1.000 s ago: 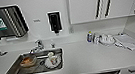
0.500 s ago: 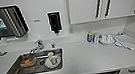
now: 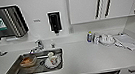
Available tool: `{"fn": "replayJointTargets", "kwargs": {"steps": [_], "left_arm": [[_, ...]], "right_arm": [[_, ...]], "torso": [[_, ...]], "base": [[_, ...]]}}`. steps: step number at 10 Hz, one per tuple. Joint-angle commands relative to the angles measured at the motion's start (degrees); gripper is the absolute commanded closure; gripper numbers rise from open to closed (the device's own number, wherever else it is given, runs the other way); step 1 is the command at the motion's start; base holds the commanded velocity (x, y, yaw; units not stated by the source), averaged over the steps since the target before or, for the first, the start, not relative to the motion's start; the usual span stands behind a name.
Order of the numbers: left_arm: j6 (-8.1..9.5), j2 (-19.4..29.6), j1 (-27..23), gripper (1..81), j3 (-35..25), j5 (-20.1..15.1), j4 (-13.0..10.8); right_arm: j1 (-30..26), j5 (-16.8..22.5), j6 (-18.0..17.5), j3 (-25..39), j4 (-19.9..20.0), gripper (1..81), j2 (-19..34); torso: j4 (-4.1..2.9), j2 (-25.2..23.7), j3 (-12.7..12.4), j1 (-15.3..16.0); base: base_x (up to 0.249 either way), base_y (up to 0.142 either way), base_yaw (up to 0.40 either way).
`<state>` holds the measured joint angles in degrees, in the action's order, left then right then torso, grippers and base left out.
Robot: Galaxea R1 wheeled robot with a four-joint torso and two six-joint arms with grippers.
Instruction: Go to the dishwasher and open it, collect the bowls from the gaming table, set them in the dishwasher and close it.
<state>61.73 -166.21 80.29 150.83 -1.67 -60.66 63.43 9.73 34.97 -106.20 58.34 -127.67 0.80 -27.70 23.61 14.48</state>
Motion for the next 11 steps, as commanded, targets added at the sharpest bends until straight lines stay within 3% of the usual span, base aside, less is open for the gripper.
{"fn": "replayJointTargets", "kwargs": {"steps": [1, 5, 7, 11], "left_arm": [[0.05, 0.7, -2.02, 1.0, 0.16, -2.9, -0.16], [0.05, 0.52, -2.01, 1.0, 0.08, -2.99, -0.16], [0.05, 0.26, -2.01, 1.0, 0.16, -2.9, -0.16], [-0.03, -0.36, -1.93, 1.0, 0.16, -2.99, -0.34]], "right_arm": [[4.73, 4.25, 6.77, -11.64, 0.1, 1.0, -8.68], [9.66, 5.03, 13.88, -29.01, 0.02, 1.0, -20.34], [11.16, 4.86, 20.1, -35.77, -0.34, 1.0, -25.53], [12.73, 4.78, 22.84, -48.88, -0.6, 1.0, -34.32]], "torso": [[0.0, 0.0, 0.0, 0.0], [0.0, 0.0, -0.02, 0.0], [0.0, 0.0, -0.02, 0.0], [0.0, 0.0, -0.02, 0.0]], "base": [[0.0, 0.0, 0.0], [0.0, 0.0, 0.0], [0.0, 0.0, 0.0], [0.0, 0.0, 0.0]]}}
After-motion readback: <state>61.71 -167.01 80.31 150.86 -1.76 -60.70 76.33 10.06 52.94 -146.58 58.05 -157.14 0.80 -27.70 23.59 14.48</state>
